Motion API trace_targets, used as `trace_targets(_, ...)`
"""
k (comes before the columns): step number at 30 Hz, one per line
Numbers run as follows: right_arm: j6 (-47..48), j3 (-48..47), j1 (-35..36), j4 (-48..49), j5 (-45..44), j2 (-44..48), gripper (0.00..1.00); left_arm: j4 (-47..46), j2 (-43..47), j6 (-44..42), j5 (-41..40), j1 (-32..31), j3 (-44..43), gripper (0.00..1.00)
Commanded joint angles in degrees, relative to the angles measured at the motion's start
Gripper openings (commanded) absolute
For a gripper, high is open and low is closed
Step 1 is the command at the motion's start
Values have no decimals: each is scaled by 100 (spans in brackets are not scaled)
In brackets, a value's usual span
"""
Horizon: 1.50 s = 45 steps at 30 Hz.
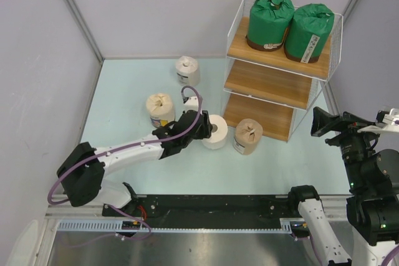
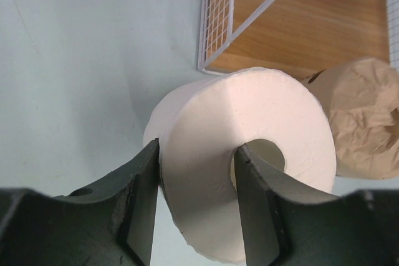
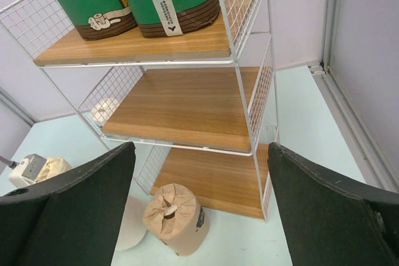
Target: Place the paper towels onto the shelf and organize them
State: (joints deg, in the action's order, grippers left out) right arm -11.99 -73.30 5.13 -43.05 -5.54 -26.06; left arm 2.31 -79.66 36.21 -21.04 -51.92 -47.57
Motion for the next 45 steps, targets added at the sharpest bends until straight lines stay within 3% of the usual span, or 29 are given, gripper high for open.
trace_targets(1, -32, -18, 24, -11, 88, 49, 92, -1030, -110, 246, -296, -125, -269, 15)
trace_targets(17, 39, -18, 24, -55, 71, 49, 91, -1558, -1517, 80, 258, -1162, -1377, 14)
trace_targets(26, 39, -18, 32, -151, 36, 31, 92, -1619, -1421, 89, -295, -961, -1588, 13)
trace_targets(39, 30, -18, 32, -195, 53, 102, 92, -1769, -2475, -368, -919, -644, -2941, 13)
trace_targets(45, 56, -9, 41, -222, 36, 110, 92, -1891, -2923, -448, -1218, -617, -3118, 13)
